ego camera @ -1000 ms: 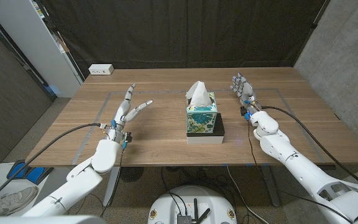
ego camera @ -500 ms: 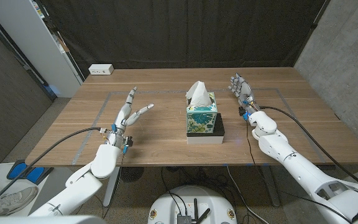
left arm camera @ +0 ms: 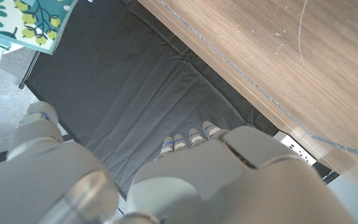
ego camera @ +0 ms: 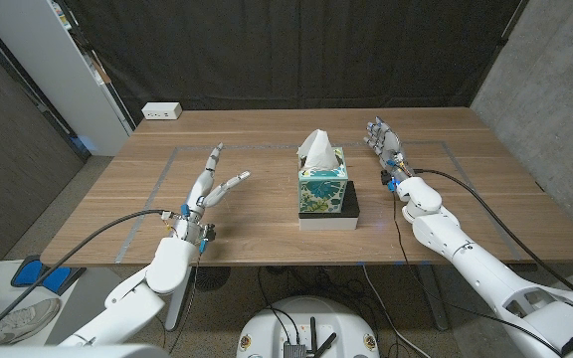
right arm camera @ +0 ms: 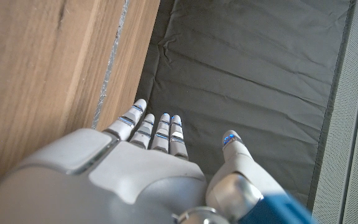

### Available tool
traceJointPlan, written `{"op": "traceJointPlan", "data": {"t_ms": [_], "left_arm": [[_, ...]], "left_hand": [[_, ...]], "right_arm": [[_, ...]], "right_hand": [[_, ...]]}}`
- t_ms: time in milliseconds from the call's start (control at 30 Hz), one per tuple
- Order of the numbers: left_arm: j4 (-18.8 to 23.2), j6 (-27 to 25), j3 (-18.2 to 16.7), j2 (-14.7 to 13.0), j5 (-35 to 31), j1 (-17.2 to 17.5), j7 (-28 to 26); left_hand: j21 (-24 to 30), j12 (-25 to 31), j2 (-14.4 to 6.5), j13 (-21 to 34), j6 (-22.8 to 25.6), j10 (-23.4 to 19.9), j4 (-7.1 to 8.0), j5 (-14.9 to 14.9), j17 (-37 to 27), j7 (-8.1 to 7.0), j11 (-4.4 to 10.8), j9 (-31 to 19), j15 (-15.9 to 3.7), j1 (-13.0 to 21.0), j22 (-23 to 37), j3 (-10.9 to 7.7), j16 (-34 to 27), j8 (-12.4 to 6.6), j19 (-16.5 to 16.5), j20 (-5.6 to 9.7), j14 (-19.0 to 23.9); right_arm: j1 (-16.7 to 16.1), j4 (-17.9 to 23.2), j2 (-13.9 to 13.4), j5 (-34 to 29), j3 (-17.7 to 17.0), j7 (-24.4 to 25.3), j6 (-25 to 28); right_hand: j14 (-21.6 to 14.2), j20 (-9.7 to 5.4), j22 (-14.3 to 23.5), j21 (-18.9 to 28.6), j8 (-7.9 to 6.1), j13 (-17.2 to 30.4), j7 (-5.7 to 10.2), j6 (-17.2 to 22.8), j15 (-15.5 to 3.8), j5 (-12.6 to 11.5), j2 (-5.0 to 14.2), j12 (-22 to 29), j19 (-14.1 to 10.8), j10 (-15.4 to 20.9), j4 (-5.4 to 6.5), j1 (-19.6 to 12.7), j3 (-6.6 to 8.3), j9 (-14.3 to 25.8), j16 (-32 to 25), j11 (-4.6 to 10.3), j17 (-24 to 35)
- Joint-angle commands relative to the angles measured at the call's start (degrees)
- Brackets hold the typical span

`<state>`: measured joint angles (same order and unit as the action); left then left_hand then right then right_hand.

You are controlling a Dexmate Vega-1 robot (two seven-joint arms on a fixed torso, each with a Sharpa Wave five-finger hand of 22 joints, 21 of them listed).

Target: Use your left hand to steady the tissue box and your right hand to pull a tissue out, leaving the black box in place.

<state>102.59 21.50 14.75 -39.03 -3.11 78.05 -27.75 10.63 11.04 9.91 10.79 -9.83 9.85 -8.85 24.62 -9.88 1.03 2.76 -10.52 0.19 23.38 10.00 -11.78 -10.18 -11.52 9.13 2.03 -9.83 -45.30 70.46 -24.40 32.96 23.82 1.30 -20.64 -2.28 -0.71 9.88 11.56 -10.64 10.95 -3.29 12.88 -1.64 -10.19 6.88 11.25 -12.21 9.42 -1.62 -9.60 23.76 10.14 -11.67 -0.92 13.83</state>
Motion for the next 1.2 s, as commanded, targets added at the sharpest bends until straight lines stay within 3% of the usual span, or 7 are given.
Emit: {"op": "traceJointPlan", "data": {"t_ms": [33, 667, 1200], "left_arm": [[1.8, -0.1, -0.4, 0.5, -0.5, 2.5, 0.0], [2.9, 0.5, -1.2, 0.4, -0.3, 4.6, 1.3], [3.2, -0.7, -0.9, -2.1, -0.1, 2.2, 5.8]], "left_hand": [[0.5, 0.2, 0.0, 0.1, -22.5, 17.8, 0.11, 0.4, -0.2, 0.39, -0.49, -0.1, 0.19, 0.6, 0.2, 0.47, -0.1, -0.36, 0.4, 1.10, -15.0], [0.5, 0.2, -0.2, 0.1, -22.7, 18.0, 0.24, 0.8, -0.2, 0.61, -0.55, -0.1, 0.27, 1.2, 0.2, 1.61, -0.1, -0.24, 0.4, 1.17, -15.1], [0.5, 0.2, -0.2, 0.2, -23.6, 18.0, 0.29, 1.1, -0.2, 0.99, -0.77, -0.1, 0.51, 1.6, 0.2, 2.33, -0.2, 0.07, 0.5, 0.88, -15.1]], "right_arm": [[-0.4, 0.6, -0.2, -0.2, 0.1, 0.1, 0.0], [-1.0, 2.0, -0.6, -0.6, 0.1, 0.5, 0.0], [-1.6, 1.9, -0.5, -0.3, -0.3, 0.9, -0.6]], "right_hand": [[-0.1, 0.38, 0.2, -0.1, -0.18, 0.2, -0.53, 0.2, 0.34, 0.2, -0.01, 0.0, -0.3, 0.1, -0.36, -0.3, 0.11, 0.2, -0.4, -0.59, 0.1], [0.0, 0.39, 0.2, -0.1, -0.19, 0.2, -0.50, 0.2, 0.37, 0.2, 0.10, 0.0, -0.4, 0.2, -0.61, -0.1, -0.05, 0.1, -0.4, -0.58, -0.1], [-0.1, 0.35, 0.2, -0.1, -0.22, 0.2, -0.52, 0.3, 0.42, 0.2, 0.20, 0.0, -0.4, 0.2, -0.80, 0.0, -0.16, 0.1, -0.5, -0.57, -0.2]]}}
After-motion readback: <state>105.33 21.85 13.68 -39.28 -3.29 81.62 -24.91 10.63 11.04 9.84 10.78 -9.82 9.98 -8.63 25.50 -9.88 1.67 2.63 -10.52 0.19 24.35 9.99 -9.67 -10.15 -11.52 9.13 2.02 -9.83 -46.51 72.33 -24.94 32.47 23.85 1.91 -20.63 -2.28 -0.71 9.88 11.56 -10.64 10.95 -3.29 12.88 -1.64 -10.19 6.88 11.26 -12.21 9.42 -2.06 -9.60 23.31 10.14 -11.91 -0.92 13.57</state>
